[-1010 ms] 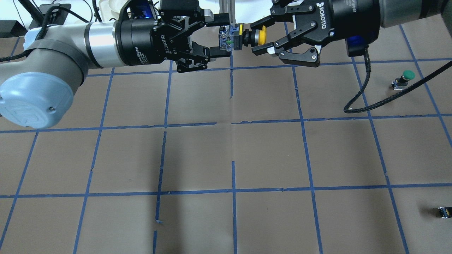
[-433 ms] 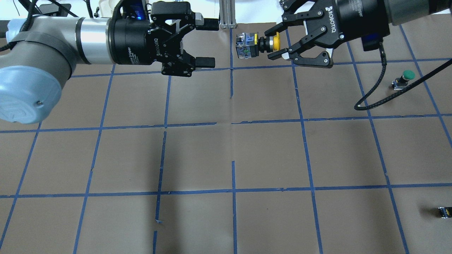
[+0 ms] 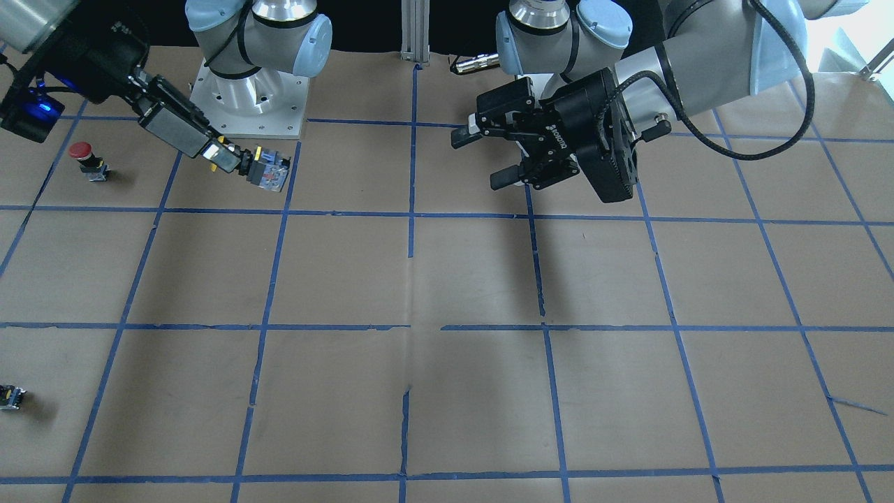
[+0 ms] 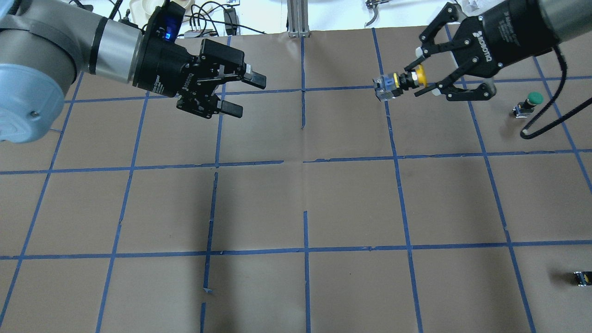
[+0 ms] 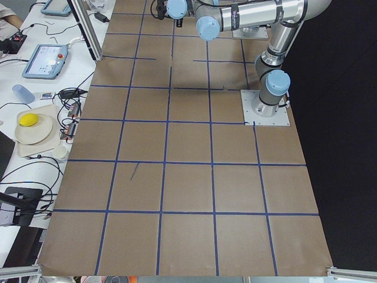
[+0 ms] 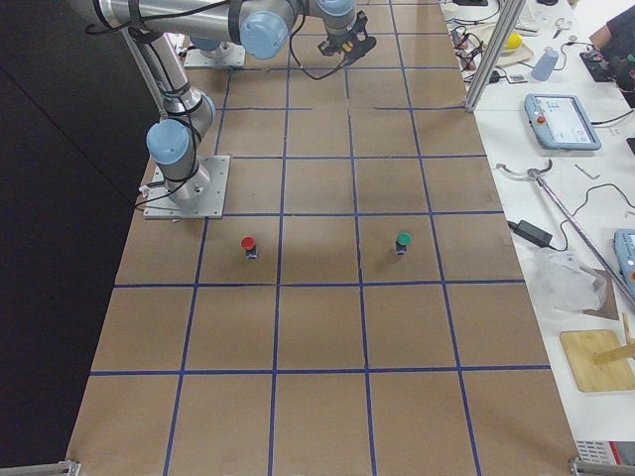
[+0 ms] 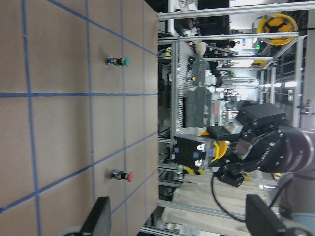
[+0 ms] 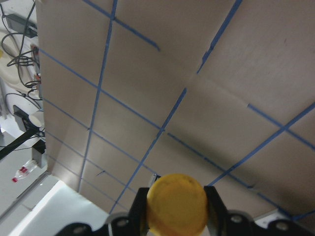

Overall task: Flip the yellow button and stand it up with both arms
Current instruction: 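Carry the button with the right gripper and lower it upright onto the table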

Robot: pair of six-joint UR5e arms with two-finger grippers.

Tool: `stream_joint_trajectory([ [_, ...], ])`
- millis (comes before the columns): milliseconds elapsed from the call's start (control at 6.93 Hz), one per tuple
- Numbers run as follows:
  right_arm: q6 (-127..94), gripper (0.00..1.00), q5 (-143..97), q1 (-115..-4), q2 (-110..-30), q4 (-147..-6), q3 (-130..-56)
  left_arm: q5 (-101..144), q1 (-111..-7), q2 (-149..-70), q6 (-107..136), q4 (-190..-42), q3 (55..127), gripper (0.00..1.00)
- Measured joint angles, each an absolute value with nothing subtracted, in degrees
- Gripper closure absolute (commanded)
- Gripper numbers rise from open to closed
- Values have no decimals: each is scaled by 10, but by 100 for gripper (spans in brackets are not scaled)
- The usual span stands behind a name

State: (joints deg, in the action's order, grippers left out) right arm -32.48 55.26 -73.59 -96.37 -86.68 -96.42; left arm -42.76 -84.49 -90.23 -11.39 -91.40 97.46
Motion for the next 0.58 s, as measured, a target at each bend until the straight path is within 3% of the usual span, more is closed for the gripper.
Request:
stream_joint_trajectory([
  [577, 180, 83, 747, -633, -966, -873, -1039, -813, -881, -899, -96, -929, 899, 1],
])
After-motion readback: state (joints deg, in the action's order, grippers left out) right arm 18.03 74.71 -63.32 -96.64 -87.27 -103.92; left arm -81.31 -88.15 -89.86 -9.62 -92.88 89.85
